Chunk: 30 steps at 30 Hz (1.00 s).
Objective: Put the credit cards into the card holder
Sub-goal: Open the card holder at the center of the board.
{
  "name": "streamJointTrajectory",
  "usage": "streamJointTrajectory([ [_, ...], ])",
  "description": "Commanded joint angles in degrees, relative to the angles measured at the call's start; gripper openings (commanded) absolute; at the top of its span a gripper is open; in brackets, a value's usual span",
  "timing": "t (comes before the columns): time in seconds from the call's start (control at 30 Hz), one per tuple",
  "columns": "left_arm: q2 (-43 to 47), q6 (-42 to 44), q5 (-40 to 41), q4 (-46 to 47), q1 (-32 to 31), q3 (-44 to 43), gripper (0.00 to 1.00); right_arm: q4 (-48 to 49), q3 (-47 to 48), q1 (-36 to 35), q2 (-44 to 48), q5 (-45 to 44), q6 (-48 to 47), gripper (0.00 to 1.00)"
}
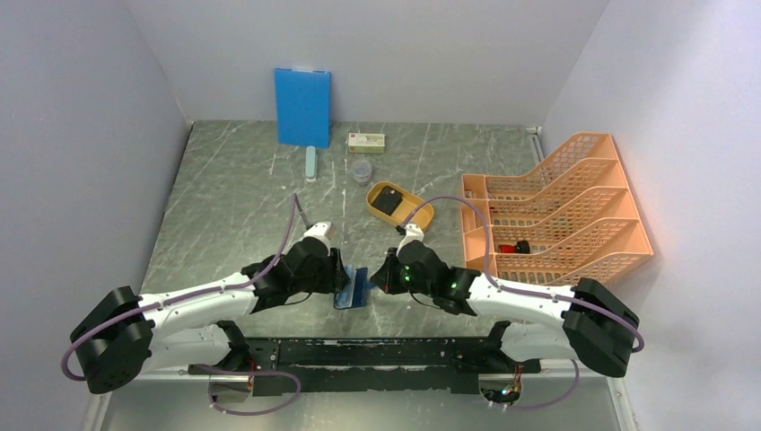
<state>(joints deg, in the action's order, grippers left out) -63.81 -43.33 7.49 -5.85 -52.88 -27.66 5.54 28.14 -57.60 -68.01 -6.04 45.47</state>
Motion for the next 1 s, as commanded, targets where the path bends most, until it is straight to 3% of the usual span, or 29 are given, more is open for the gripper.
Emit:
streamJointTrajectory([
  [0.0,-0.9,0.2,-0.6,0.3,-0.3,0.4,0.47,-0.9,-0.8,0.3,-0.7,-1.8,0.8,0.0],
  [0.17,-1.0,0.0,-0.8,0.7,-0.3,0.6,0.48,-1.1,-0.9,0.3,-0.8,-2.1,0.6,0.0],
  [0.4,-0.7,0.3,-0.9,0.6,-0.3,0.4,0.56,-1.6,-1.0,0.6,-2.7,-2.5,0.9,0.0],
  [0.83,-1.8,0.2,-0.5,0.6,-0.3,0.6,0.46,-2.3,-1.4,1.0,-5.5,-3.6,0.9,0.0],
  [0.97,-1.1,0.2,-0.7,0.5,-0.2,0.5,0.54,-3.0,-1.7,1.5,-6.6,-3.9,1.1,0.0],
])
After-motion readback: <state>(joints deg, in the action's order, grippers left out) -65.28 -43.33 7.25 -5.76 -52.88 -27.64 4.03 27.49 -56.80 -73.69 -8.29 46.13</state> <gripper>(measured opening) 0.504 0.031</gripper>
